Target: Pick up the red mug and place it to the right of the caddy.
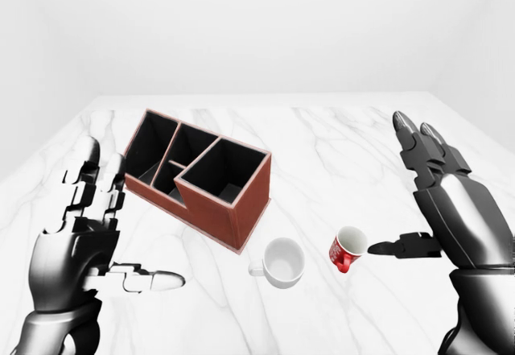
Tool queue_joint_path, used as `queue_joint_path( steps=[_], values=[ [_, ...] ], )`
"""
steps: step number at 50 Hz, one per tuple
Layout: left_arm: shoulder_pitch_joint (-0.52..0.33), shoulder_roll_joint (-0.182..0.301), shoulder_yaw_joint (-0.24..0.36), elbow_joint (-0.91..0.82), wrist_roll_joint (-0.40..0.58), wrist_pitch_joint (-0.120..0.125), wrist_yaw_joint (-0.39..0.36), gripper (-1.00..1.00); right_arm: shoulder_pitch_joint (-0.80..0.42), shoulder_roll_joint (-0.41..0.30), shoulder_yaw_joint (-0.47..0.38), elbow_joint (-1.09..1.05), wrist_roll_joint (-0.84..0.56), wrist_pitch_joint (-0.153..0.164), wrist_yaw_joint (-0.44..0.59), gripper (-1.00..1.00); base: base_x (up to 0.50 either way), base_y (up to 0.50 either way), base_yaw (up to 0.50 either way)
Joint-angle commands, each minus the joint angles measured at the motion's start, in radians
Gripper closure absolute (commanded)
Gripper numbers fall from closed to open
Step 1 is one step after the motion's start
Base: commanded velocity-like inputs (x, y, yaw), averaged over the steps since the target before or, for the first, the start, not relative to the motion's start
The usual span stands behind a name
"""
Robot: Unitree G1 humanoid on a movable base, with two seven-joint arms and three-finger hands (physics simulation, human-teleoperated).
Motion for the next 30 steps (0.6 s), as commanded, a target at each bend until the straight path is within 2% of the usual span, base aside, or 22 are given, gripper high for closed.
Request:
queue_joint_path(
  steps=[1, 6, 12, 30],
  values=[
    [-0.002, 0.002, -0.017, 0.01, 0.01, 0.0, 0.006, -1.0, 0.073, 0.076, 0.0, 0.081, -0.014, 0.0, 0.0, -0.96, 0.0, 0.0, 0.0],
    [-0.003, 0.005, -0.011, 0.018, 0.004, 0.0, 0.008, -1.0, 0.088, 0.087, -0.002, 0.143, -0.022, 0.0, 0.0, -0.95, 0.0, 0.0, 0.0],
    [-0.002, 0.004, -0.005, 0.017, 0.001, 0.0, 0.006, -1.0, 0.147, 0.139, 0.0, 0.201, -0.033, 0.0, 0.0, -0.96, 0.0, 0.0, 0.0],
    [-0.003, 0.004, -0.008, 0.027, 0.004, 0.0, 0.007, -1.0, 0.086, 0.069, 0.039, 0.345, -0.063, 0.0, 0.0, -0.96, 0.0, 0.0, 0.0]
  ],
)
